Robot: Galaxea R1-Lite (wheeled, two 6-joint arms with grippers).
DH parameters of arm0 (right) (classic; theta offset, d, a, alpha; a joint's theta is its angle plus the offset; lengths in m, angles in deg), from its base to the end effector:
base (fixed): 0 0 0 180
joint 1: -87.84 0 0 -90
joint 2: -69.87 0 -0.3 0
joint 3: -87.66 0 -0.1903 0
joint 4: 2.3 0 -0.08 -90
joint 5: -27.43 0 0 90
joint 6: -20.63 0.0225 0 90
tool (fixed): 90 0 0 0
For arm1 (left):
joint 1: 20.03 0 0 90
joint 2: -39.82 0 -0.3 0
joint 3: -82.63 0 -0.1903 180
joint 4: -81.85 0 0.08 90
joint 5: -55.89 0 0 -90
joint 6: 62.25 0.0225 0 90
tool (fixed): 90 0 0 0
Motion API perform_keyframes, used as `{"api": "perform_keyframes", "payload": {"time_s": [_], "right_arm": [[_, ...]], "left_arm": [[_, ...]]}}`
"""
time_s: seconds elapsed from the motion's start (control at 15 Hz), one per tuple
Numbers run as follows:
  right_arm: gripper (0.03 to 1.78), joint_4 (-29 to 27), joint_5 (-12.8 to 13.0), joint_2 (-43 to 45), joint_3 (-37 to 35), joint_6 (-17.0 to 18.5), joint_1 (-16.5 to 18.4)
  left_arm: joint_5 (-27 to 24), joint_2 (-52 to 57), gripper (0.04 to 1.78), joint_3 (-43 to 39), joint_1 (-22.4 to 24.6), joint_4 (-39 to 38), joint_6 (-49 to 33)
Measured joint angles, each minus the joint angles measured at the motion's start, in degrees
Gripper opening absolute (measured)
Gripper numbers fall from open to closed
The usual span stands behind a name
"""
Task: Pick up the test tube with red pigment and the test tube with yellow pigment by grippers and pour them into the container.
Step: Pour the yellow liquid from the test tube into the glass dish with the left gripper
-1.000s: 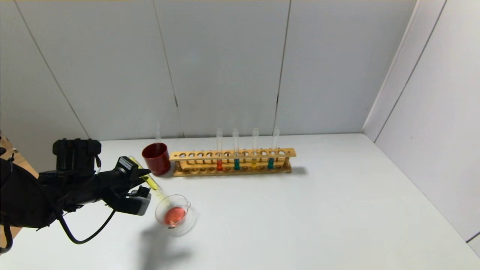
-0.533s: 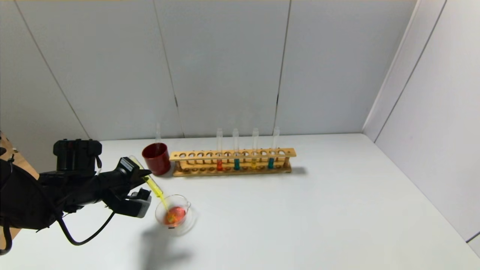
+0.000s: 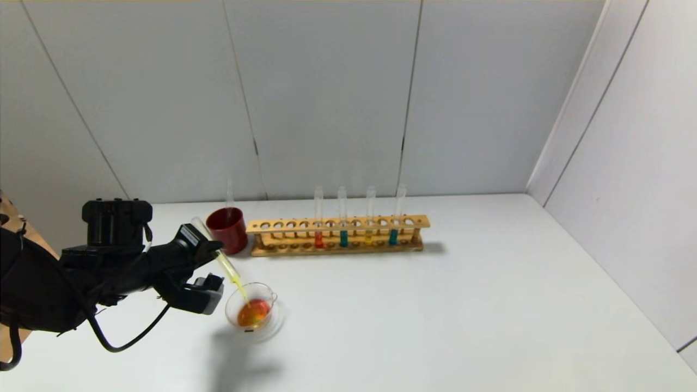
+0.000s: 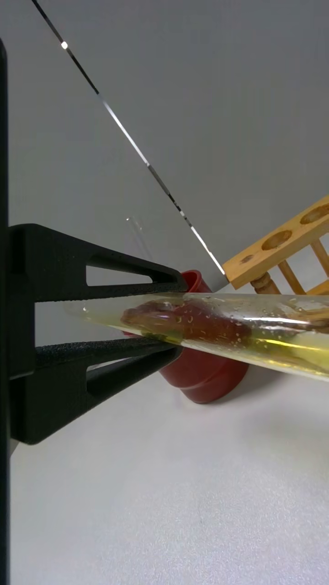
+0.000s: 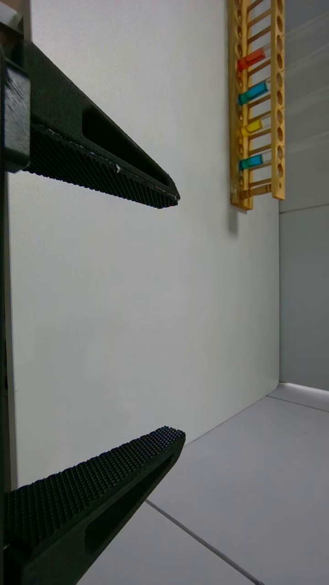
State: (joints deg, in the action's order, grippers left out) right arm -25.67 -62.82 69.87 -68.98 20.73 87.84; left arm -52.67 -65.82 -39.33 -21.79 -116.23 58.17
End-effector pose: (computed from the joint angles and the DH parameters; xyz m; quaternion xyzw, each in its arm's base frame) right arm -0.0228 0.0001 0.0754 0.0009 0.0001 0.0022 1.0000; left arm 0.2970 -0.0163 0.0984 0.8076 -0.0228 -0.3035 0.5052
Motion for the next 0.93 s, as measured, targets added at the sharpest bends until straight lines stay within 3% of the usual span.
{"api": "perform_keyframes", "payload": {"time_s": [0.93], "right_arm": [[1.75, 0.0, 0.0, 0.0, 0.0, 0.0, 0.0]], "left_arm": [[-0.41, 2.12, 0.3, -0.41, 0.0, -0.04, 5.27]]}}
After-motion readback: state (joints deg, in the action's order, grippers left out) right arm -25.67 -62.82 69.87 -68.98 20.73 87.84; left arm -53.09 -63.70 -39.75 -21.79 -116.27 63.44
